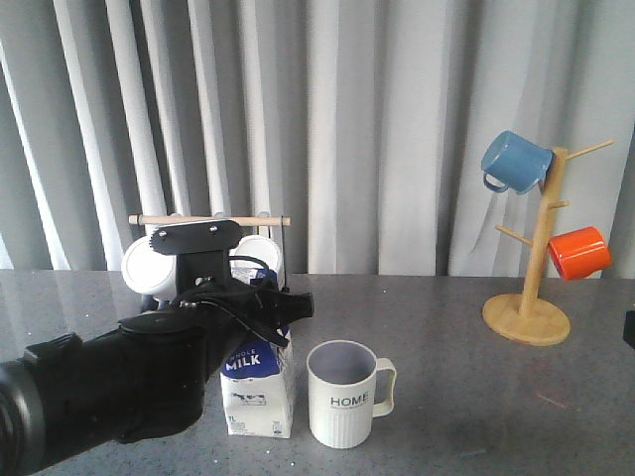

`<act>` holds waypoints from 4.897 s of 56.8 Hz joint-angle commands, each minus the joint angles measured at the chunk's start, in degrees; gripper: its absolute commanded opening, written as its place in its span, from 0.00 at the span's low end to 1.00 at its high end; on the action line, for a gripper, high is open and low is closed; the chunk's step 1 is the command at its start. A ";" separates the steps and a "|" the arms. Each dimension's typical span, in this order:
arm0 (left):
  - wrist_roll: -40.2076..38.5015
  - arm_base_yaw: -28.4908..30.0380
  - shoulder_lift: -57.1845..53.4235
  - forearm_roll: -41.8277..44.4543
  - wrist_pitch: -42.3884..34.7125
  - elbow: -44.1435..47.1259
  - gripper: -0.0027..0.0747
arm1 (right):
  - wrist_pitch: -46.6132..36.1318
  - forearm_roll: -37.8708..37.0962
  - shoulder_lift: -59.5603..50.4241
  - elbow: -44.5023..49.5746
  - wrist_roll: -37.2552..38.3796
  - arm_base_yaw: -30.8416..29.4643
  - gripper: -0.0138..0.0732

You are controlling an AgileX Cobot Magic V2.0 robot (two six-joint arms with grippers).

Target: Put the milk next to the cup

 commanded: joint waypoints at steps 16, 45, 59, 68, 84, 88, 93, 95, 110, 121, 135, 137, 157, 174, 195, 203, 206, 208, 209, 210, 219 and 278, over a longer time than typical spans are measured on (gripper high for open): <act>-0.87 -0.17 -2.38 -1.84 2.42 -1.76 0.11 | -3.90 -0.45 -0.32 -1.57 -0.08 -0.26 0.15; -0.87 -0.17 -2.38 -1.84 1.65 -1.76 0.38 | -3.90 -0.45 -0.32 -1.57 -0.08 -0.26 0.15; 0.28 -0.17 -2.38 -1.84 0.77 -1.76 0.82 | -3.90 -0.45 -0.32 -1.57 -0.08 -0.26 0.15; 0.67 -0.17 -2.38 -1.84 0.77 -1.76 0.98 | -3.90 -0.45 -0.32 -1.57 -0.08 -0.26 0.15; 1.57 -0.17 -3.52 -1.84 0.68 -1.76 0.96 | -3.90 -0.45 -0.32 -1.57 -0.08 -0.26 0.15; 1.75 -0.17 -4.29 -1.84 0.61 -1.76 0.95 | -3.90 -0.45 -0.32 -1.57 -0.08 -0.26 0.15; 2.13 -0.17 -5.76 -1.84 0.85 -1.76 0.91 | -3.90 -0.45 -0.32 -1.57 -0.08 -0.26 0.15; 3.46 -0.17 -6.67 -1.84 1.24 -1.76 0.88 | -3.90 -0.45 -0.32 -1.57 -0.08 -0.26 0.15; 12.60 -0.17 -16.50 0.69 3.93 -1.76 0.02 | -3.90 -0.45 -0.32 -1.57 -0.08 -0.26 0.15; 12.59 -0.17 -21.23 0.71 3.46 -1.76 0.02 | -3.90 -0.45 -0.32 -1.57 -0.08 -0.26 0.15; 10.73 -0.17 -22.07 0.80 10.89 -1.76 0.02 | -3.90 -0.45 -0.32 -1.57 -0.08 -0.26 0.15; 10.48 -0.17 -22.07 0.97 13.85 -1.76 0.02 | -3.90 -0.45 -0.32 -1.57 -0.08 -0.26 0.15; 10.14 -0.23 -21.66 -1.91 24.46 -1.70 0.02 | -3.90 -0.45 -0.32 -1.57 -0.08 -0.26 0.15; -24.80 -4.16 -22.30 44.01 17.29 5.01 0.02 | -3.90 -0.45 -0.32 -1.57 -0.08 -0.26 0.15; -100.03 8.38 -37.40 111.30 41.65 20.63 0.03 | -3.90 -0.45 -0.32 -1.57 -0.08 -0.26 0.15; -91.39 14.20 -46.41 110.00 36.38 32.39 0.03 | -3.90 -0.45 -0.32 -1.57 -0.08 -0.26 0.15; -85.92 15.74 -50.47 107.98 30.41 37.52 0.03 | -3.90 -0.45 -0.32 -1.57 -0.08 -0.26 0.15; -82.78 16.56 -52.95 106.58 26.35 41.48 0.03 | -3.90 -0.45 -0.32 -1.57 -0.08 -0.26 0.15; -81.66 16.86 -54.00 105.90 24.66 43.95 0.03 | -3.90 -0.45 -0.32 -1.57 -0.08 -0.26 0.15; -80.19 17.32 -55.67 105.02 22.12 45.60 0.03 | -3.90 -0.45 -0.32 -1.57 -0.08 -0.26 0.15; -77.93 21.13 -67.68 99.91 5.01 63.16 0.03 | -3.90 -0.45 -0.32 -1.57 -0.08 -0.26 0.15; -91.93 32.01 -102.58 106.47 26.38 78.86 0.03 | -3.90 -0.45 -0.32 -1.57 -0.08 -0.26 0.15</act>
